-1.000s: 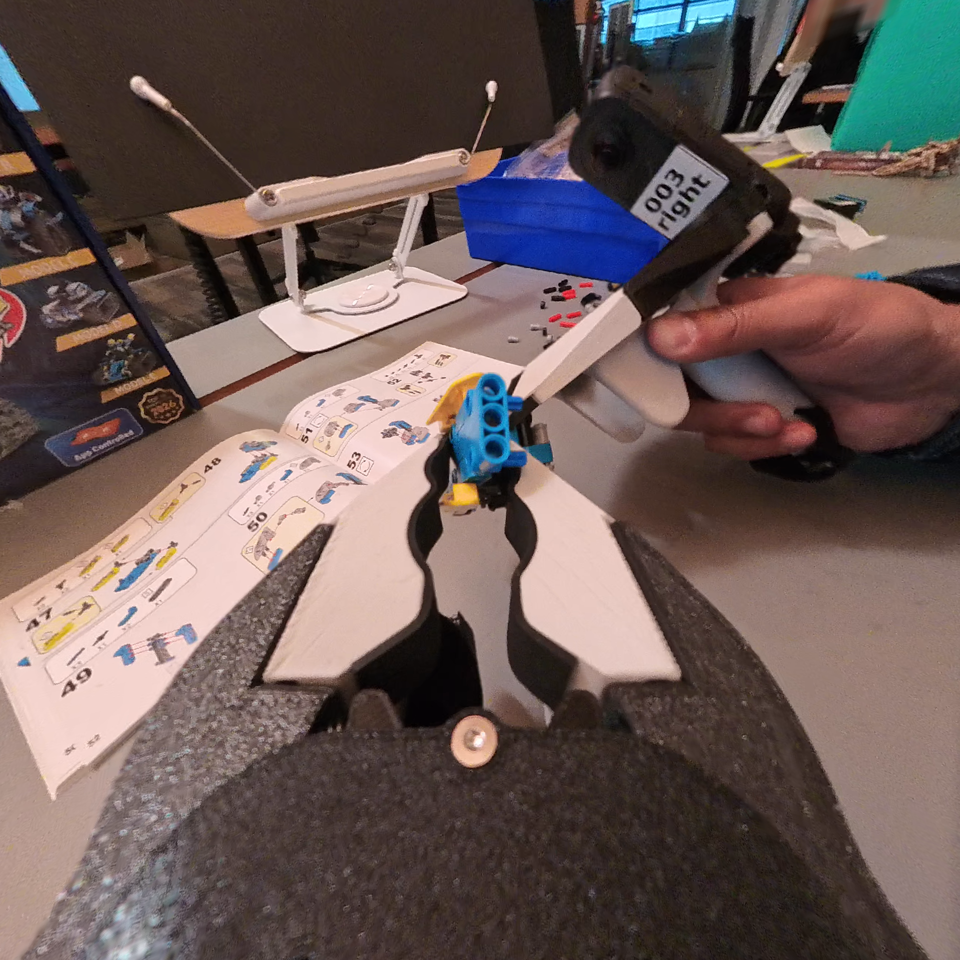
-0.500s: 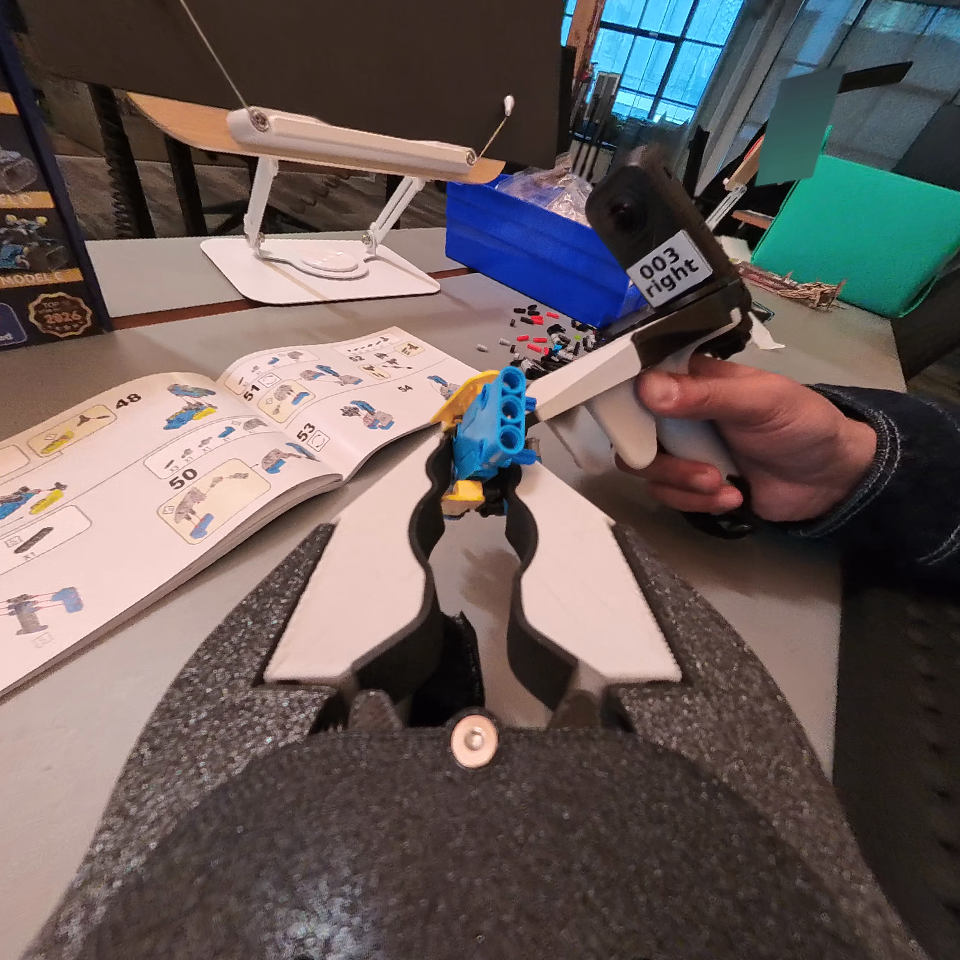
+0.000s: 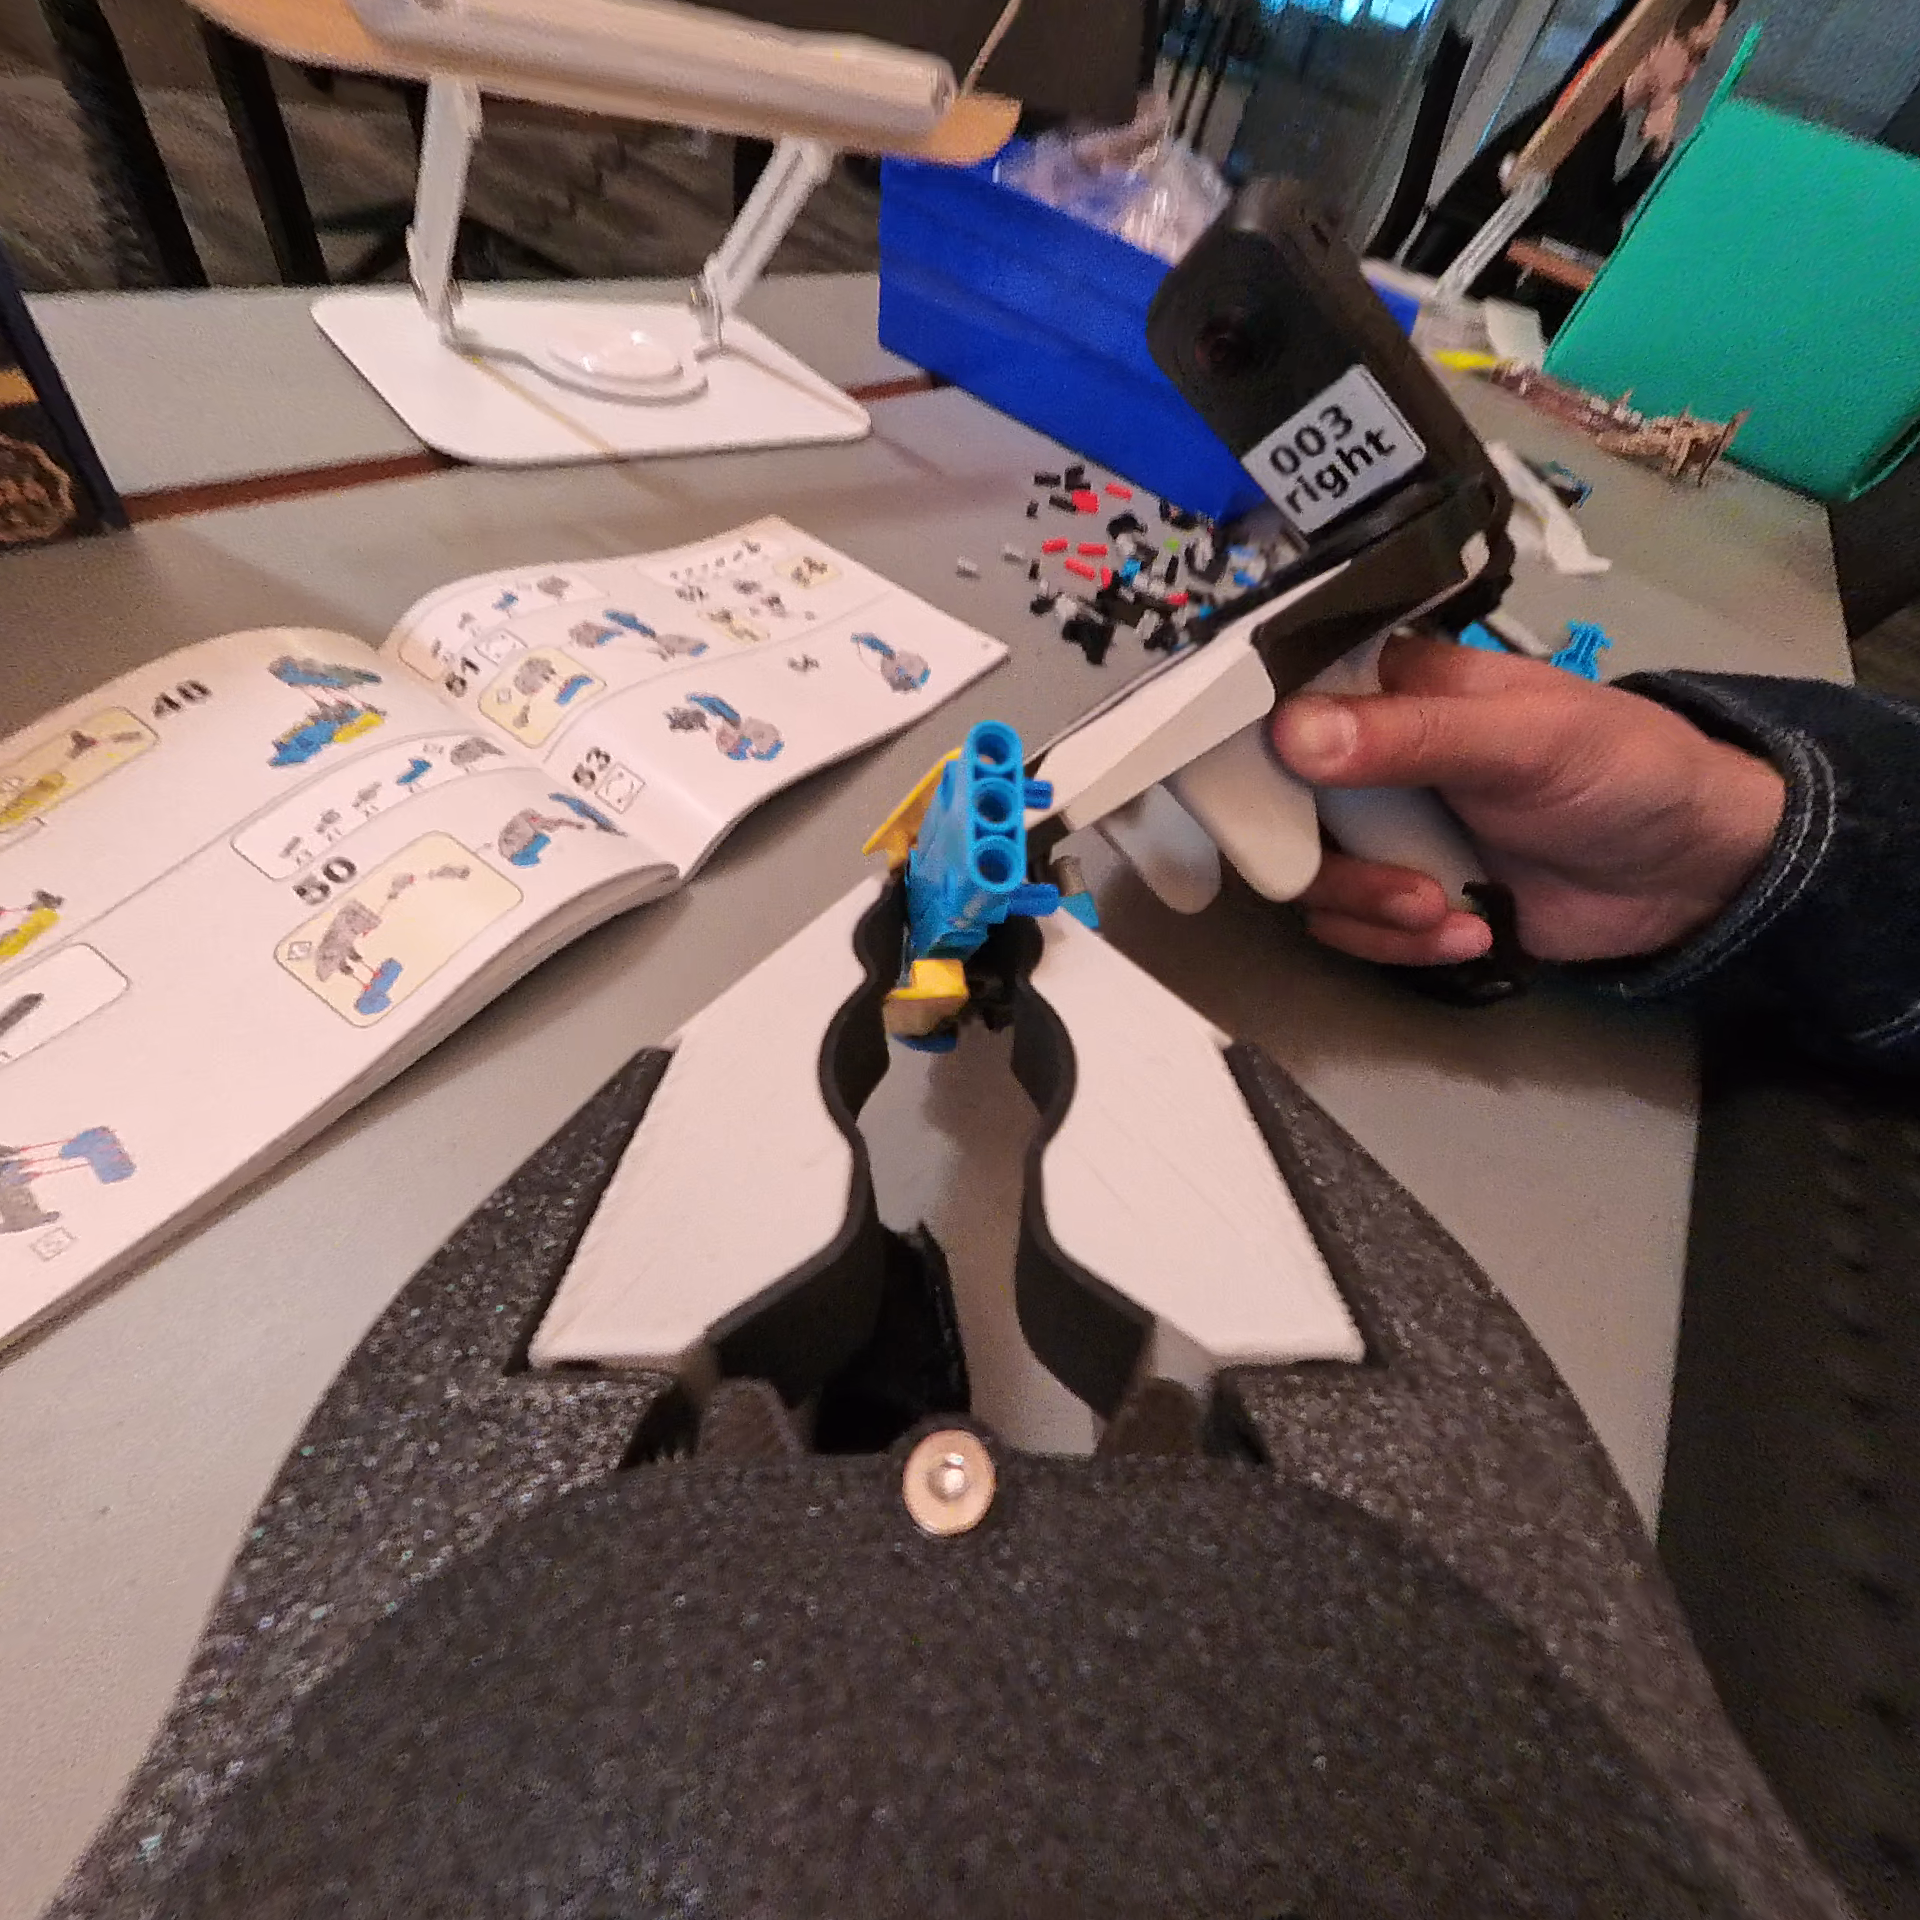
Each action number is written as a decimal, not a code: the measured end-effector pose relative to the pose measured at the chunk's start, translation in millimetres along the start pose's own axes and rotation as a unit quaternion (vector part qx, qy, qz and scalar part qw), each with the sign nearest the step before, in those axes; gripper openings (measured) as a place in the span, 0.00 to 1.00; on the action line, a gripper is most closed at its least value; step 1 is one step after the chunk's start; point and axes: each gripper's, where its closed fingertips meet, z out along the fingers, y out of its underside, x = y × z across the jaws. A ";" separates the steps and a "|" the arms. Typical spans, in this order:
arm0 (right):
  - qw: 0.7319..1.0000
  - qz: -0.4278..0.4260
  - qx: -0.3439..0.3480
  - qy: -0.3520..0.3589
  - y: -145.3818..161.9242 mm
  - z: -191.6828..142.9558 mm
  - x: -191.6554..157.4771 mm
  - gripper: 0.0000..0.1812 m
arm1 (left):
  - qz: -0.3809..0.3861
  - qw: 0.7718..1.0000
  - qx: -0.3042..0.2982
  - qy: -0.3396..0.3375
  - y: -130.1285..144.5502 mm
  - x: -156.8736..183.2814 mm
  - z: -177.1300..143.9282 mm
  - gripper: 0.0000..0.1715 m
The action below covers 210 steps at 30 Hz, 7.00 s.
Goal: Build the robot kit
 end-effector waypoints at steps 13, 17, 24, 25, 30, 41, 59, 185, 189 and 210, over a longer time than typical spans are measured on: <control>0.975 -0.190 -0.114 -0.011 20.0 -15.8 -4.2 0.17 | 0.148 0.984 -0.074 0.066 17.9 24.4 7.0 0.10; 0.931 -0.314 -0.187 0.007 42.8 -21.8 1.3 0.22 | 0.195 0.975 -0.085 0.058 24.5 27.0 9.1 0.10; 0.873 -0.430 -0.223 0.047 48.0 -34.9 6.5 0.29 | 0.204 0.972 -0.079 0.081 23.3 38.9 7.3 0.10; 0.878 -0.423 -0.219 0.039 48.7 -37.2 2.8 0.29 | 0.203 0.973 -0.072 0.080 19.9 39.0 6.3 0.10; 0.881 -0.431 -0.188 0.042 43.5 -40.3 -2.1 0.23 | 0.227 0.968 -0.060 0.083 14.4 47.9 4.3 0.10; 0.937 -0.290 -0.189 -0.053 43.7 -40.0 -16.6 0.04 | 0.363 0.930 -0.031 0.041 12.9 67.5 9.1 0.10; 0.969 -0.088 -0.132 -0.190 24.2 -48.8 -35.6 0.02 | 0.396 0.918 0.011 -0.005 1.1 58.3 -3.8 0.12; 0.864 -0.481 -0.095 -0.110 21.1 -26.1 -42.1 0.07 | 0.175 0.967 0.028 0.185 -8.5 54.0 -11.3 0.07; 0.856 -0.492 -0.128 -0.088 21.2 -21.5 -24.9 0.07 | 0.231 0.960 0.008 0.160 1.1 44.1 -2.8 0.07; 0.656 -0.724 -0.174 0.123 43.4 -31.6 20.1 0.36 | 0.318 0.942 0.021 0.103 6.0 49.2 5.3 0.07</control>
